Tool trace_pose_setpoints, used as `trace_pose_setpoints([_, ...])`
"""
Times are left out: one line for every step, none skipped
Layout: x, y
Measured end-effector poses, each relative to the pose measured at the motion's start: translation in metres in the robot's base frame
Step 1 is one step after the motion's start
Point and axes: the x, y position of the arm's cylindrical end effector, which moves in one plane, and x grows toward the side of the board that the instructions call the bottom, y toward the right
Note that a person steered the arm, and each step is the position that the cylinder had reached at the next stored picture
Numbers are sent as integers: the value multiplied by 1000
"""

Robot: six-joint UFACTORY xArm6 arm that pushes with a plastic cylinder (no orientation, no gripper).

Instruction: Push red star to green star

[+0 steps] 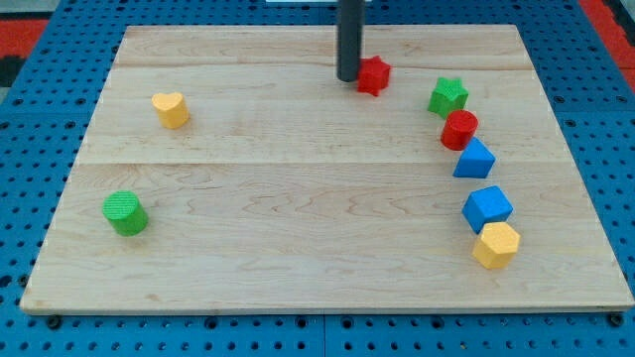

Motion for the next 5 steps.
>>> trace_pose_setpoints([1,1])
trace_pose_setpoints([42,1])
trace_pose_setpoints([35,16])
trace_pose_setpoints([-4,37])
trace_pose_setpoints([-1,47])
